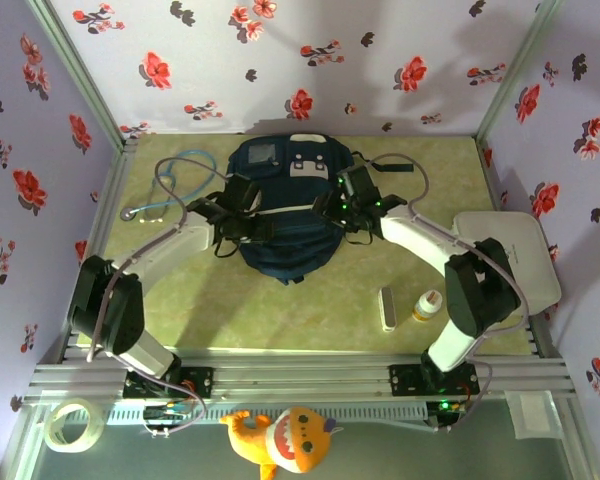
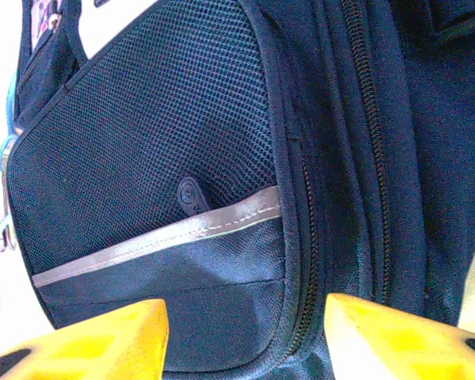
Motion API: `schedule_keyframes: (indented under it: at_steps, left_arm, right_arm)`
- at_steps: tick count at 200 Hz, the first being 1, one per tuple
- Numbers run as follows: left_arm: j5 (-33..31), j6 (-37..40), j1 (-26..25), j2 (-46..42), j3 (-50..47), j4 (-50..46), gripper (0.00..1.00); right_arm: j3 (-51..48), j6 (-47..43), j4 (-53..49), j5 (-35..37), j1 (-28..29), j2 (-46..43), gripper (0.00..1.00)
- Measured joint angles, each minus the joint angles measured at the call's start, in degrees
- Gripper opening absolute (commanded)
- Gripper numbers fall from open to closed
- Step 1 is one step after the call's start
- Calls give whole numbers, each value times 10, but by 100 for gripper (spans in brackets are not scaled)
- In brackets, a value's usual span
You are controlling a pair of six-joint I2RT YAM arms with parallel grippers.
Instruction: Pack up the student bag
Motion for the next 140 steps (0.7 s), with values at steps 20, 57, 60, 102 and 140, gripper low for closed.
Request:
schedule_keyframes:
  at_steps: [20, 57, 60, 102, 140]
  left_arm:
    - [-4, -10, -1, 22, 0, -14, 41]
    - [-8, -19, -3, 44, 1, -23, 31]
    - [-8, -19, -3, 45, 2, -23, 30]
    - [-19, -23, -4, 65, 20, -25, 16]
    - [-39, -18, -4, 68, 22, -25, 0]
  right_arm:
    - [5, 0, -1, -2, 0, 9, 54]
    - [20, -1, -3, -7, 0, 24, 47]
    - [20, 0, -3, -7, 0, 24, 46]
    - [21, -2, -9, -9, -3, 27, 35]
    - [22, -8, -17, -3, -4, 28, 22]
